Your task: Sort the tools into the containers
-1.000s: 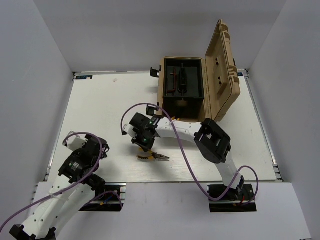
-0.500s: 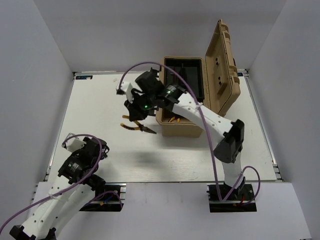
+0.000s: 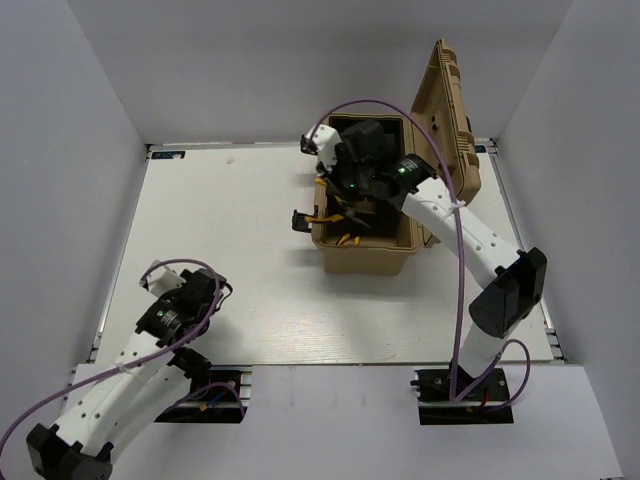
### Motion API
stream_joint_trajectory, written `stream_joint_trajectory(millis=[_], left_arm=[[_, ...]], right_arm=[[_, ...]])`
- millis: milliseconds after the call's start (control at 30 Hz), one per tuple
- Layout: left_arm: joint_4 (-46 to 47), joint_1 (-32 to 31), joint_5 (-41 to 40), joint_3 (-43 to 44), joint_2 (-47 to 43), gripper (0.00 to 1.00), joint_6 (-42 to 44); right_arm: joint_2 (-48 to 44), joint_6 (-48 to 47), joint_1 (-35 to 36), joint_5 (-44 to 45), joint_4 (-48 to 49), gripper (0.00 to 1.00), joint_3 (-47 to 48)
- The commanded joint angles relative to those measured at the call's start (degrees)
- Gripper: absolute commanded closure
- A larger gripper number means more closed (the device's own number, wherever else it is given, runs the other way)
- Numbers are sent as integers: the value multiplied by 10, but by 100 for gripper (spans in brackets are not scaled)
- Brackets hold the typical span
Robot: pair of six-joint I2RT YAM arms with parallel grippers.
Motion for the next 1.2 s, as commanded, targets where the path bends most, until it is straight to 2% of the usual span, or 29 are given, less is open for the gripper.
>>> stream_joint_trajectory(millis=[0,200,433,500,567,733,767,867,900,1000,1167], left_arm=[[53,2,9,-9,35,32,16],[89,2,14,-4,90,27,41],[94,2,14,-4,138,30,41],[95,2,9,-4,144,31,41],[89,2,3,-4,144,33,41],[83,2,-10,2,166,49,41],[83,7,-23,7,176,52,41],[88,14,-45,19,207,53,46],[88,14,-45,34,236,53,52],[94,28,-52,54,286,53,65],[164,61,-43,46,305,50,127]], right_arm=[[-33,-34,-42,-23,70,100,-53],[-55,-40,-82,-86,87,100,-132],[-67,-29,-96,-100,93,53,-162],[-77,-25,-100,-111,92,51,-159],[-81,-20,-100,-118,82,51,-148],[-103,16,-105,-133,56,54,-127],[-112,29,-107,-150,52,66,-127],[-127,53,-110,-182,44,92,-138],[-135,60,-112,-189,44,96,-156],[-160,63,-114,-209,48,96,-182],[-203,60,-123,-217,63,92,-240]])
